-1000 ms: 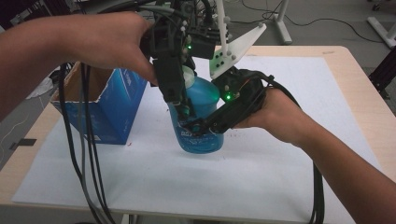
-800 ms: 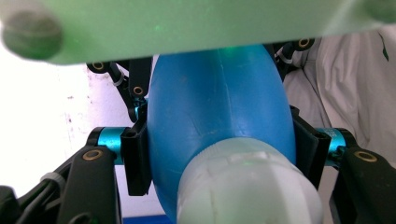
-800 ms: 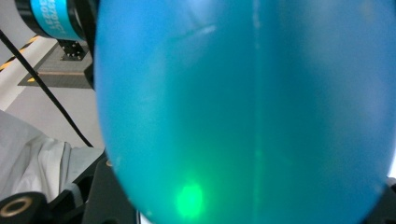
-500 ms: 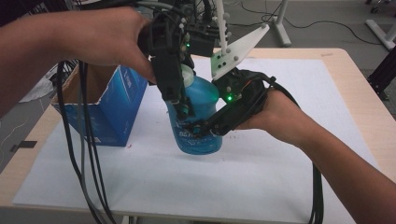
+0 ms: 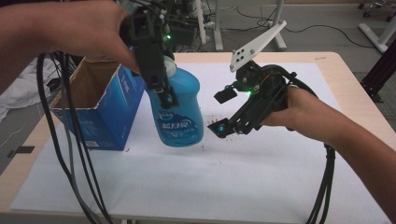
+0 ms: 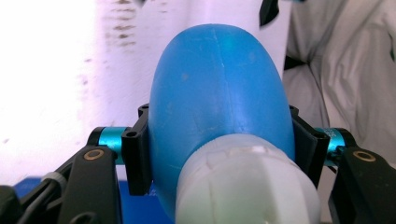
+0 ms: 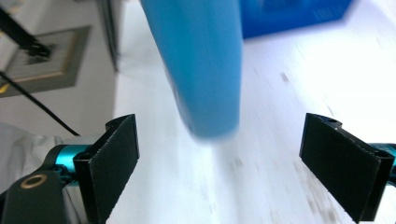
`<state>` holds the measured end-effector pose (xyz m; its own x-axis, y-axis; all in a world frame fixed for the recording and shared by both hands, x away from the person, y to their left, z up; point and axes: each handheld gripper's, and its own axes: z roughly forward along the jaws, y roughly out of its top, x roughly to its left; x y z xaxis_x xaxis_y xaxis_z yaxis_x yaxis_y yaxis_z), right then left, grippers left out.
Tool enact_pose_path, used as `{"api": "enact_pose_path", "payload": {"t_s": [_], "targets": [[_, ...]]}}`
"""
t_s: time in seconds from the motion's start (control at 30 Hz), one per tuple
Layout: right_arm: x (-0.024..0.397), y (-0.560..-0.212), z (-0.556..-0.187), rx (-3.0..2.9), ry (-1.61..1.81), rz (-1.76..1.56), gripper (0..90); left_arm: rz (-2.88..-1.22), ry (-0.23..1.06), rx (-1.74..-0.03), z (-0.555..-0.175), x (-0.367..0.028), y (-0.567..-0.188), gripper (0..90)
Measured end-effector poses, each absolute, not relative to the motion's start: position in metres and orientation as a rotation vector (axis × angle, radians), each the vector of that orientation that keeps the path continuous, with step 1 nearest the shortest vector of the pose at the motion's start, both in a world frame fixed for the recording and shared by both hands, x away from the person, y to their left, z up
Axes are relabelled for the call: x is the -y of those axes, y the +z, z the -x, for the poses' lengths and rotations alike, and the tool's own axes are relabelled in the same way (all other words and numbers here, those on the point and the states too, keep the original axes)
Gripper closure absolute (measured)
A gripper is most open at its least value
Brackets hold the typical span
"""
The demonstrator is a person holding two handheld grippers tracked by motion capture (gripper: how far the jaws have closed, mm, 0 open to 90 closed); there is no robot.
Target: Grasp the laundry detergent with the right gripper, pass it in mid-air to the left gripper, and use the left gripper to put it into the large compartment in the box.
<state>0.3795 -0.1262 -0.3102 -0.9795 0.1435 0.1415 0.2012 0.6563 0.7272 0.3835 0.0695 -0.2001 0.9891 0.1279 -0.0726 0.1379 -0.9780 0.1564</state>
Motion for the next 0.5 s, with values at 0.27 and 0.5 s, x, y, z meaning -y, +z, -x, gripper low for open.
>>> {"api": "enact_pose_path", "payload": {"t_s": [0.27,0.5], "targets": [[0.160,-0.298,-0.388,2.934,-0.926,0.488,11.2,-2.949,0.001,-0.435,-0.400,-0.086,-0.175,37.5],[0.188,-0.290,-0.381,3.019,-0.729,0.415,10.2,-2.935,0.052,-0.549,-0.408,-0.095,-0.148,37.5]]}}
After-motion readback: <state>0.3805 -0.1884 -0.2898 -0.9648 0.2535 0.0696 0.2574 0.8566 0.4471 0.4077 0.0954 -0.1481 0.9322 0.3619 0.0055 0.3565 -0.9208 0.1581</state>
